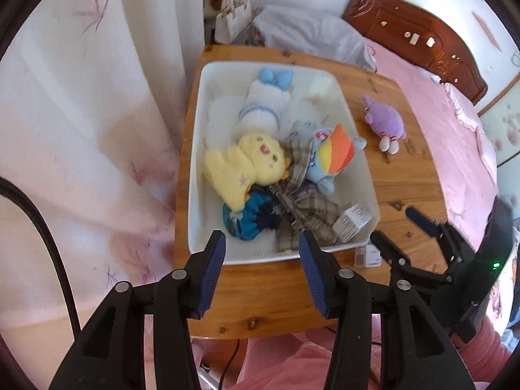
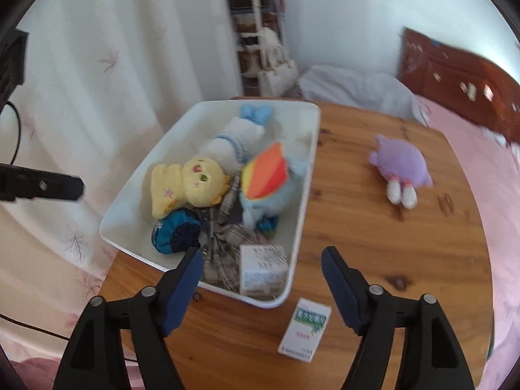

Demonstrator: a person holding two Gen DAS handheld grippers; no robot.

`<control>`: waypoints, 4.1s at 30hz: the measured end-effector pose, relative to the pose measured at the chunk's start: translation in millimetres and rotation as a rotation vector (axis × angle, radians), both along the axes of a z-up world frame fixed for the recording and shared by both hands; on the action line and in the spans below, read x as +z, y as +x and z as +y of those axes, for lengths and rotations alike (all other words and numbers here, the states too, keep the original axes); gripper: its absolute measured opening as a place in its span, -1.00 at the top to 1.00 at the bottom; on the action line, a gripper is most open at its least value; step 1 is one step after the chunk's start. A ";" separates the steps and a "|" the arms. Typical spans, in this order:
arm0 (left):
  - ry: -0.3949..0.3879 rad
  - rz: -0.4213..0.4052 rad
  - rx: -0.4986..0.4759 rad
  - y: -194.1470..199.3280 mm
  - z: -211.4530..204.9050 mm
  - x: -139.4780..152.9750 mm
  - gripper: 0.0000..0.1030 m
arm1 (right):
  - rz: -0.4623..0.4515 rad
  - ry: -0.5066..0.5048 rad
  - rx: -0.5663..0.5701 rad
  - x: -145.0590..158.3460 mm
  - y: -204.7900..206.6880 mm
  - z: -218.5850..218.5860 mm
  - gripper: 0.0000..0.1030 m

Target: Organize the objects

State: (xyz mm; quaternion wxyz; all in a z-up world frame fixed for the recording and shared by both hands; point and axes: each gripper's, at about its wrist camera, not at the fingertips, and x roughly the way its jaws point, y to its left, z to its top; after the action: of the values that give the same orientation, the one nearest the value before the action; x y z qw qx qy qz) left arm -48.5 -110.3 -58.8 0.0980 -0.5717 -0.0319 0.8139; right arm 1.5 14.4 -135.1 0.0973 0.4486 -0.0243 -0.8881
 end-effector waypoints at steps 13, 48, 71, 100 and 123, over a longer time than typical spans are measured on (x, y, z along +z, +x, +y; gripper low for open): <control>0.059 0.090 -0.201 -45.2 64.7 46.1 -0.42 | -0.184 -0.095 -0.217 -26.8 10.7 42.7 -0.55; 0.017 -0.268 -0.406 -244.9 276.8 -33.3 -0.46 | -0.244 0.004 -0.108 -83.0 15.0 44.5 -0.32; 0.053 -0.408 -0.354 -275.6 312.6 -117.9 -0.47 | -0.167 -0.089 -0.167 -87.8 13.7 55.7 -0.03; 0.163 -0.499 -0.315 -279.9 313.1 -145.0 -0.61 | -0.177 -0.186 -0.155 -84.2 13.1 64.4 0.66; 0.296 -0.378 -0.350 -259.5 276.6 -72.3 -0.27 | -0.288 -0.218 -0.037 -93.2 10.2 61.6 0.08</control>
State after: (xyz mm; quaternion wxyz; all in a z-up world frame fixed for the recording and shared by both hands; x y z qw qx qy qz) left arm -307.9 166.3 -131.0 0.3113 -0.6896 -0.0688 0.6502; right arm 11.6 76.0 -228.3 0.1243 0.5576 -0.1422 -0.8083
